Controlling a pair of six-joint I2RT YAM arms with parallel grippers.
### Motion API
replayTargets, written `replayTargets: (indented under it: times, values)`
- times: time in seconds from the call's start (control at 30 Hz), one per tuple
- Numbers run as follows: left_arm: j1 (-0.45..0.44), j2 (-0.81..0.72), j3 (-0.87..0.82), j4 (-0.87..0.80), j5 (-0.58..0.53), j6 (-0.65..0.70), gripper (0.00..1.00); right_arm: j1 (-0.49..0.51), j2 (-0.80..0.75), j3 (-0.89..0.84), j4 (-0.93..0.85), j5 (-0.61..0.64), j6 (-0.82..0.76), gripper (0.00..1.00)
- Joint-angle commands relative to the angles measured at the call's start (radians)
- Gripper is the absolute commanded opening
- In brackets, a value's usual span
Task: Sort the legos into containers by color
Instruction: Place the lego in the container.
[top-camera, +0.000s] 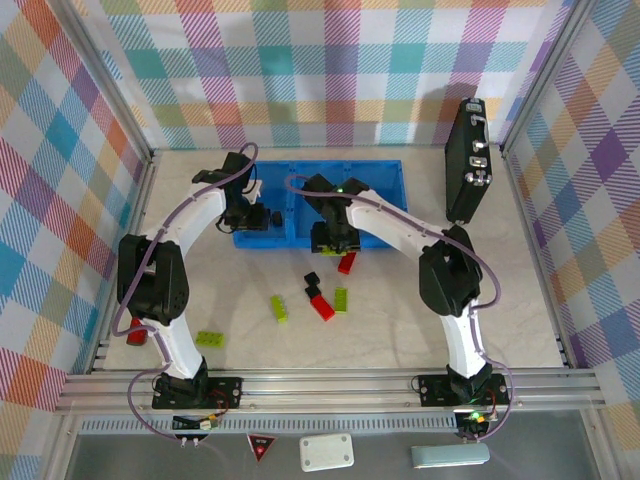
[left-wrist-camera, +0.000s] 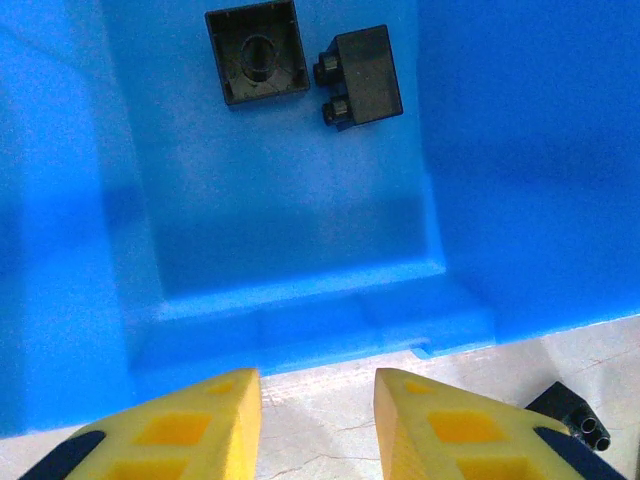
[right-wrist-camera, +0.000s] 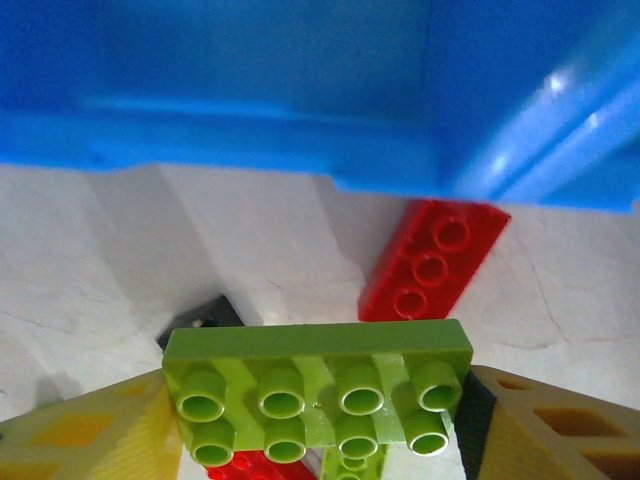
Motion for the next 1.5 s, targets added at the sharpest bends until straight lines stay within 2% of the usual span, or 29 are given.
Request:
replayTargets:
  times: [0.0, 0.27, 0.53, 1.17, 1.47]
  values:
    - [0.014, -0.038, -0.012, 0.010, -0.024, -0.010, 0.35, 0.007, 0.057, 0.105, -0.082, 0.021, -0.023, 0.68]
    - [0.040, -0.051, -0.017, 0.020, -0.049, -0.033, 0.35, -0.005, 0.204, 0.364, -0.145, 0.040, -0.056, 0.68]
    - [0.091, -0.060, -0.020, 0.037, -0.037, -0.060, 0.35, -0.021, 0.305, 0.515, -0.143, 0.042, -0.093, 0.67]
    - [0.120, -0.078, -0.026, 0.046, -0.018, -0.060, 0.35, -0.043, 0.465, 0.565, -0.005, 0.063, -0.089, 0.67]
    - [0.123, -0.085, -0.028, 0.049, -0.014, -0.059, 0.35, -0.049, 0.503, 0.580, -0.004, 0.059, -0.077, 0.68]
